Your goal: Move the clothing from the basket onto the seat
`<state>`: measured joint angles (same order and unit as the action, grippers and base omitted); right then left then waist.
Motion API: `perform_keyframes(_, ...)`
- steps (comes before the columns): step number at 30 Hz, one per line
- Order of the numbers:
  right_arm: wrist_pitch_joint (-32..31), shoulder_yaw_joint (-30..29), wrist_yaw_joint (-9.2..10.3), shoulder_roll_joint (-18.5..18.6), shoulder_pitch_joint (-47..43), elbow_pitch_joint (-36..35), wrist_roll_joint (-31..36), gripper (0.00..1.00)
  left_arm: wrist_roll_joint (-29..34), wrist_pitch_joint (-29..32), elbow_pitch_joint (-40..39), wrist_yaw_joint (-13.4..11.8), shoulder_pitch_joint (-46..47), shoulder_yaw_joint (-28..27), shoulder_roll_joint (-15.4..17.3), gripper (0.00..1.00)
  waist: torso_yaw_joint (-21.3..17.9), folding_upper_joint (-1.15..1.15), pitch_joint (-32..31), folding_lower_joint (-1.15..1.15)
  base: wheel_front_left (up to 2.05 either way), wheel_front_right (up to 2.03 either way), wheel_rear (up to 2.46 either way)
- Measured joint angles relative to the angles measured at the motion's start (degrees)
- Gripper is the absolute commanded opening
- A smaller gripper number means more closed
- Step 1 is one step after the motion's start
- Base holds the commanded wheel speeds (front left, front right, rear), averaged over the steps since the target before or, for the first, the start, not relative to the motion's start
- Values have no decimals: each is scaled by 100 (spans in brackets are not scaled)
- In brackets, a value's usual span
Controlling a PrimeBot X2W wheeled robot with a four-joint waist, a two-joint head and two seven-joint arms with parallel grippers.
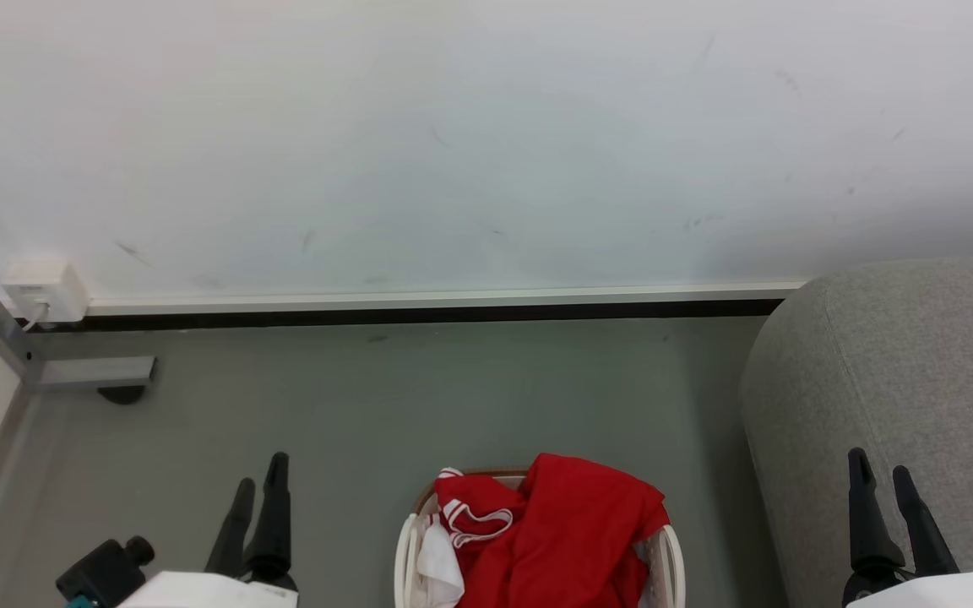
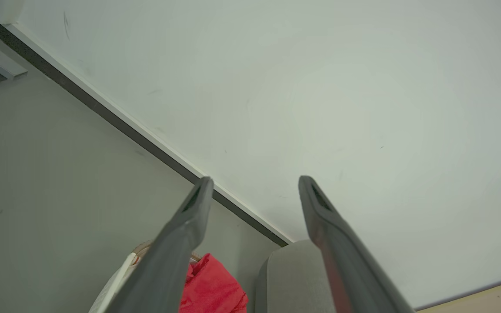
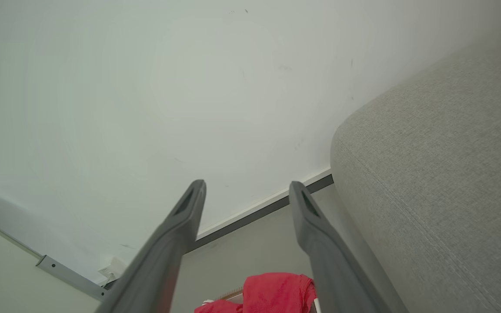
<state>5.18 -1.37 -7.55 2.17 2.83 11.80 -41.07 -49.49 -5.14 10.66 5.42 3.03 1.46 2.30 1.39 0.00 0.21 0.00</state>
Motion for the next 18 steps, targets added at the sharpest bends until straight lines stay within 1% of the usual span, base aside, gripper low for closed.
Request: perform_keyframes(18,298,44,0,15,-59,0,1235,100,1596,-301,-194,-43,-66,160,12,100,25,0,29,0,0,0,0)
